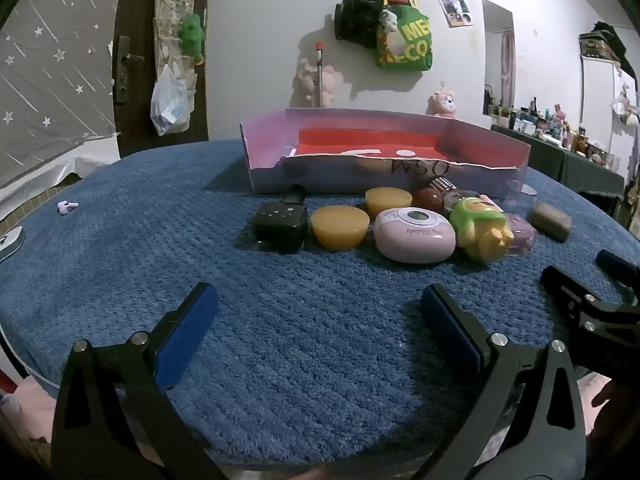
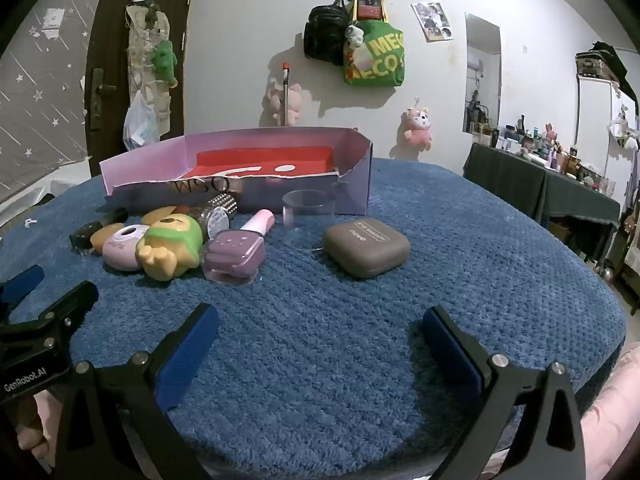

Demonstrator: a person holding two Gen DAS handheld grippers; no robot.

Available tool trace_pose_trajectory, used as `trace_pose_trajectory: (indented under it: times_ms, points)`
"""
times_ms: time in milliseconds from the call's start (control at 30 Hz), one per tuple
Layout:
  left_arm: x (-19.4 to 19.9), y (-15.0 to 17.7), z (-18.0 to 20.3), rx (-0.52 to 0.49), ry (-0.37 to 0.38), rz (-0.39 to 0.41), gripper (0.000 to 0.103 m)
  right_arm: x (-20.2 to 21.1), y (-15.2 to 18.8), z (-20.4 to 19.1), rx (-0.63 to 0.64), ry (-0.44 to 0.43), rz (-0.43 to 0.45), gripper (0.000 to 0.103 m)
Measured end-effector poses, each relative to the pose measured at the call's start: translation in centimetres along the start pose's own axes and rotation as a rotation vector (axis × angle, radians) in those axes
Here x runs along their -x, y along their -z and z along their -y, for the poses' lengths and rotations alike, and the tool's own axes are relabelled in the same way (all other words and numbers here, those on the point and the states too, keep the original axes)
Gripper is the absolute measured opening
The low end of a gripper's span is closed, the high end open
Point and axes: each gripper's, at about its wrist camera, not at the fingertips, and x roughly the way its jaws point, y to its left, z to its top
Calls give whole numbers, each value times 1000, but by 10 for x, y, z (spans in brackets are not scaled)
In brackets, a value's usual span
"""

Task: Organize rigid objects

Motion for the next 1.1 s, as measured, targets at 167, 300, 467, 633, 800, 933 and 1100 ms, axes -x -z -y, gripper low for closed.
trace_pose_trajectory:
  times_ms: [167,300,467,633,800,933,1100]
  points:
    - [0,0,0,-1,1,1,103,0,0,0,-2,-1,7,103]
    - [0,0,0,-2,0,1,103,0,0,0,-3,-1,6,103]
    - [0,0,0,0,0,1,103,0,0,0,-2,-1,6,103]
    - [0,0,0,0,1,0,103,0,0,0,-3,-1,7,103]
    - [0,0,0,1,1,1,103,0,0,0,-3,-1,7,103]
    - [0,0,0,1,1,0,103,0,0,0,-3,-1,7,103]
    - [0,0,0,1,1,1,103,0,0,0,-3,-1,8,103]
